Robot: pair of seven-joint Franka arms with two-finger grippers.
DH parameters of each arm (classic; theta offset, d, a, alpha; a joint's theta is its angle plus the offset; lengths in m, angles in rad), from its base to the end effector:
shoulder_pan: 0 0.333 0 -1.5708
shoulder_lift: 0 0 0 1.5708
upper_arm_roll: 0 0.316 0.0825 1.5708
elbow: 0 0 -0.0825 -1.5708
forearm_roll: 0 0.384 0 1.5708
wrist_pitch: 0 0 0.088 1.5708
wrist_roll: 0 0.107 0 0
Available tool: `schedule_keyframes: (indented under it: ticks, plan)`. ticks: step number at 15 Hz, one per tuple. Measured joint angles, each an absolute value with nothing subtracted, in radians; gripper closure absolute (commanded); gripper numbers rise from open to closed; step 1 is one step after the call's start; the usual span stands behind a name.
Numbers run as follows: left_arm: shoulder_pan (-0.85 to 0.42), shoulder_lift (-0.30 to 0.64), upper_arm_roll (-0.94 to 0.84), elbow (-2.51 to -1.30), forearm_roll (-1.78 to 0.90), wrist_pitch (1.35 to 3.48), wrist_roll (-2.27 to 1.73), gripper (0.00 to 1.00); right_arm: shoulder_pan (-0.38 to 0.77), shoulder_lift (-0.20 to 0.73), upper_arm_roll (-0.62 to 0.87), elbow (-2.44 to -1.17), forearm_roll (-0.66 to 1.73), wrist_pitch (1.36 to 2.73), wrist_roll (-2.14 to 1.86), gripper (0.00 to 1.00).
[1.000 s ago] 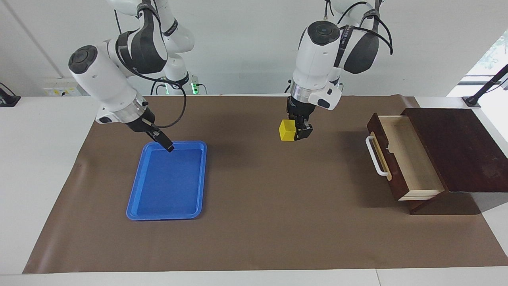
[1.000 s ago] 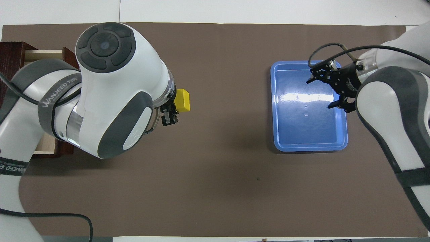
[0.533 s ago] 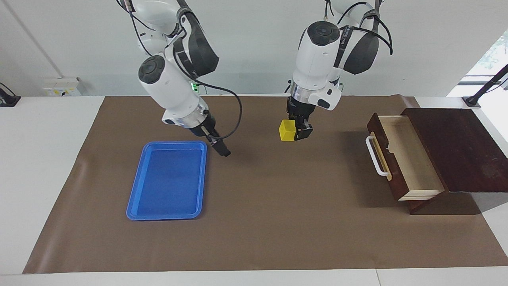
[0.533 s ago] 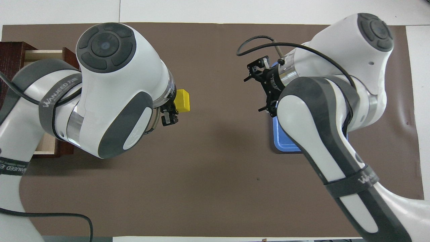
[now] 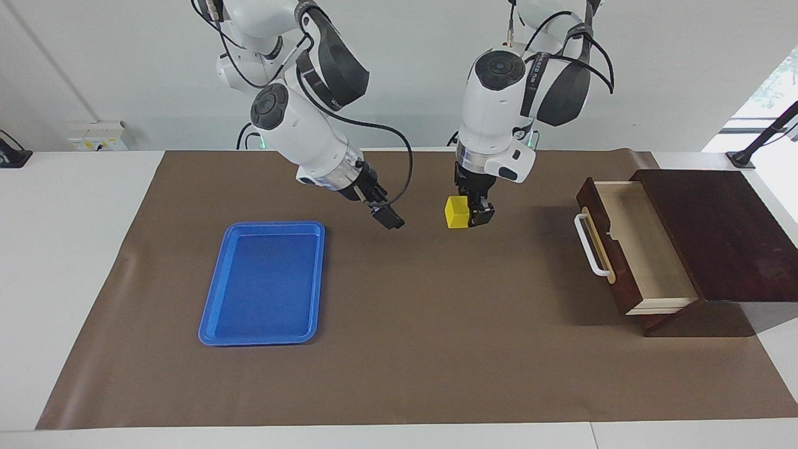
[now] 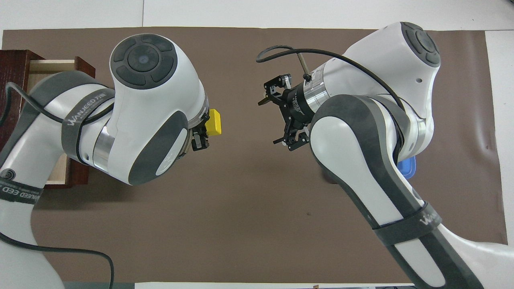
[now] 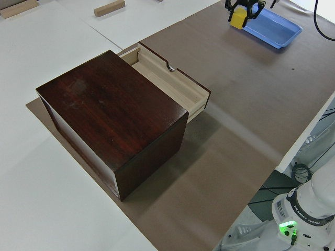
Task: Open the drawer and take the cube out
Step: 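Hold the cube with the left gripper while the right gripper reaches it, then grasp the cube with the right gripper while the left gripper releases it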
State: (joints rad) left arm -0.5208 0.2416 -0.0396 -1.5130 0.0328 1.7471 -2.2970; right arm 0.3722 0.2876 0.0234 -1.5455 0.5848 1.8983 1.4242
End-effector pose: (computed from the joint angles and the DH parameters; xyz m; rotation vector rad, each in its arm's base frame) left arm 0.5412 -0.3331 0.5235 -2.0287 -2.3848 -0.0337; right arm 0.5932 0.2895 0.5037 -2.2159 1.5234 0.5635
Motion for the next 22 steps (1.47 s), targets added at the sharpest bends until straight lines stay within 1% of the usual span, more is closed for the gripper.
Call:
schedule_keyframes:
  ticks: [2,7,9,16,22]
  plan:
    - [-0.528,0.242,-0.041,-1.513,0.033,1.749,-2.307,1.0,0.377,0.318,0.023,-1.514,0.601,1.899,1.451,0.02]
    - [-0.568,0.242,-0.041,-1.512,0.046,1.757,-2.345,1.0,0.407,0.435,0.022,-1.375,0.603,1.9,1.529,0.02]
    - [-0.58,0.242,-0.042,-1.512,0.056,1.774,-2.373,1.0,0.419,0.462,0.022,-1.34,0.603,1.899,1.539,0.02]
    - [-0.583,0.252,-0.035,-1.512,0.066,1.788,-2.466,1.0,0.425,0.468,0.022,-1.322,0.603,1.865,1.563,0.02]
    - [-0.581,0.273,-0.028,-1.504,0.071,1.8,-2.527,1.0,0.426,0.468,0.022,-1.322,0.603,1.862,1.596,0.02]
